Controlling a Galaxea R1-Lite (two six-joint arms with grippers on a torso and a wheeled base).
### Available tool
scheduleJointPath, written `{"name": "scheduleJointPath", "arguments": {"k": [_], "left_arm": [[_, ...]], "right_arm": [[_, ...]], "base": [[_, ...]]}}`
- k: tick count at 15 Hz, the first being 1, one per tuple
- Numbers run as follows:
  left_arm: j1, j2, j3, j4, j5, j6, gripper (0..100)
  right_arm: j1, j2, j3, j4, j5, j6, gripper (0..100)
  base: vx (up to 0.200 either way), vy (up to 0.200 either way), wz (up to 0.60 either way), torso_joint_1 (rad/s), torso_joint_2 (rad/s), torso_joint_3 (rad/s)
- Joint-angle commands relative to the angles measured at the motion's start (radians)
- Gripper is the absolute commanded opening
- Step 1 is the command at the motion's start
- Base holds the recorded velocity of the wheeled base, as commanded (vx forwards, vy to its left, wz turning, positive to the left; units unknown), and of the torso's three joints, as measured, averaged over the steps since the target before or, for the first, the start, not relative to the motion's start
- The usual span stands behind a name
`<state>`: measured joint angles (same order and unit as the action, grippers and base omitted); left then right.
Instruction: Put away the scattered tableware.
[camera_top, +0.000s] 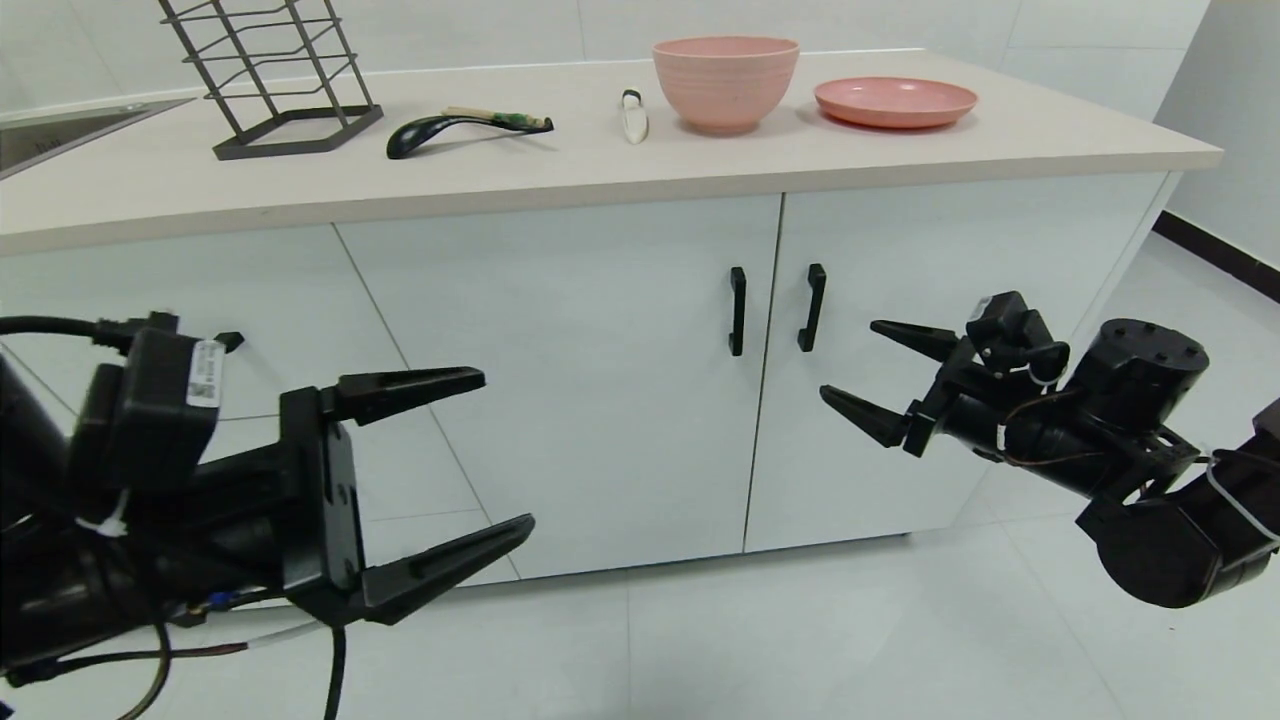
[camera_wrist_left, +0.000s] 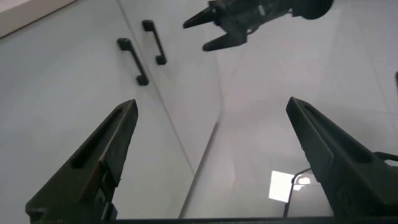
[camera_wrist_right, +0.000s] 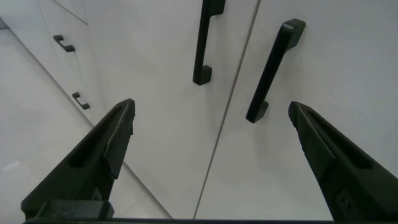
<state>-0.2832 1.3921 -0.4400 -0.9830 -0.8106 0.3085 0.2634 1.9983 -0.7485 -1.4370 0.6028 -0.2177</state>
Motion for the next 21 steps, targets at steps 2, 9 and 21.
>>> {"name": "scheduleJointPath", "arguments": {"k": [2, 9, 21], "left_arm": [[-0.05, 0.134, -0.072, -0.003, -0.019, 0.0, 100], [-0.168, 0.321, -0.261, -0.02, -0.013, 0.0, 100], [-0.292, 0.567, -0.588, -0.072, 0.048, -0.022, 100]], "right_arm": [[0.004, 0.043, -0.051, -0.002, 0.003, 0.0, 100], [0.02, 0.131, -0.181, -0.005, 0.011, 0.0, 100], [0.02, 0.24, -0.345, -0.006, 0.029, 0.0, 100]], "base": [[0.0, 0.0, 0.0, 0.0, 0.0, 0.0], [0.0, 0.0, 0.0, 0.0, 0.0, 0.0], [0.0, 0.0, 0.0, 0.0, 0.0, 0.0]]}}
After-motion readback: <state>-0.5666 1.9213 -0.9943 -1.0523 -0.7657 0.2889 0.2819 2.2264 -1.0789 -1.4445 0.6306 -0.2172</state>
